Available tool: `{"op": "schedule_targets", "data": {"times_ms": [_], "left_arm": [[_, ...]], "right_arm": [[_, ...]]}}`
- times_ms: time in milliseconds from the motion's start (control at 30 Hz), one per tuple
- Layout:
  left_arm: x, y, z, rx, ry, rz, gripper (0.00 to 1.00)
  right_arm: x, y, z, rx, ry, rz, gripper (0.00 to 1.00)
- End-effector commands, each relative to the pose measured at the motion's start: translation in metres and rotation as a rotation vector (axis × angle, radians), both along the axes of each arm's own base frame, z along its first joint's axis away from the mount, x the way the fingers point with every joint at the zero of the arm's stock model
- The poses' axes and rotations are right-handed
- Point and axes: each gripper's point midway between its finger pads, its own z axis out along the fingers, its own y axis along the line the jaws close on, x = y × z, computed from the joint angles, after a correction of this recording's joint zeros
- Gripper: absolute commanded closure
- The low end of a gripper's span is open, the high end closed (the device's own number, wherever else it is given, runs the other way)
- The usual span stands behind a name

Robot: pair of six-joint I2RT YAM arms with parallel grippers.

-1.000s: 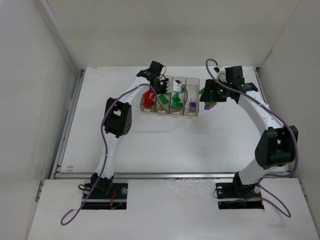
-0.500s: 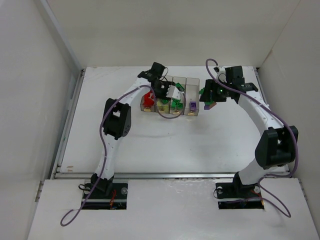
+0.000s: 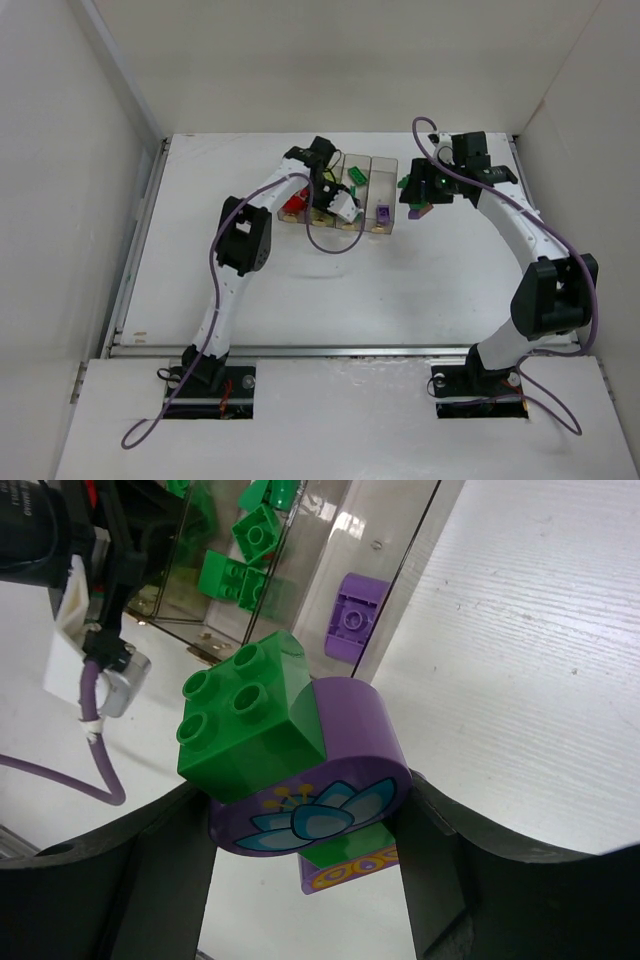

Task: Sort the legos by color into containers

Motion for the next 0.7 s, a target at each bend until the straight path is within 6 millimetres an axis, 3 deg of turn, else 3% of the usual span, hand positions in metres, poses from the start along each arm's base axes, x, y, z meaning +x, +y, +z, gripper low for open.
{"op": "schedule_targets", "data": {"times_ms": [0, 100, 233, 433, 567, 600, 667], "left_arm": [[-0.007, 0.001, 0.000, 0.063, -0.009, -0.085, 0.66], [0.005, -0.005, 0.005, 0.035, -0.053, -0.063, 0.62], [0.004, -0.012, 0.006, 0.027, -0.061, -0.074, 0.55], [-0.006, 0.008, -0.026, 0.158, -0.029, -0.095, 0.55], [-0.009, 0.015, -0.037, 0.203, -0.006, -0.100, 0.64], [-0.011, 0.013, -0.042, 0.217, -0.002, -0.108, 0.74], [-0.012, 0.013, -0.047, 0.221, 0.006, -0.109, 0.83]], "right_arm": [[0.005, 0.002, 0.031, 0.021, -0.089, 0.023, 1.00], [0.005, 0.002, 0.031, 0.021, -0.089, 0.023, 1.00], [0.004, 0.002, 0.028, 0.020, -0.080, 0.023, 1.00], [0.004, 0.002, 0.028, 0.020, -0.080, 0.023, 1.00], [0.004, 0.003, 0.032, 0.028, -0.088, 0.030, 1.00], [0.004, 0.003, 0.032, 0.028, -0.088, 0.030, 1.00], [0.004, 0.003, 0.032, 0.028, -0.088, 0.030, 1.00]]}}
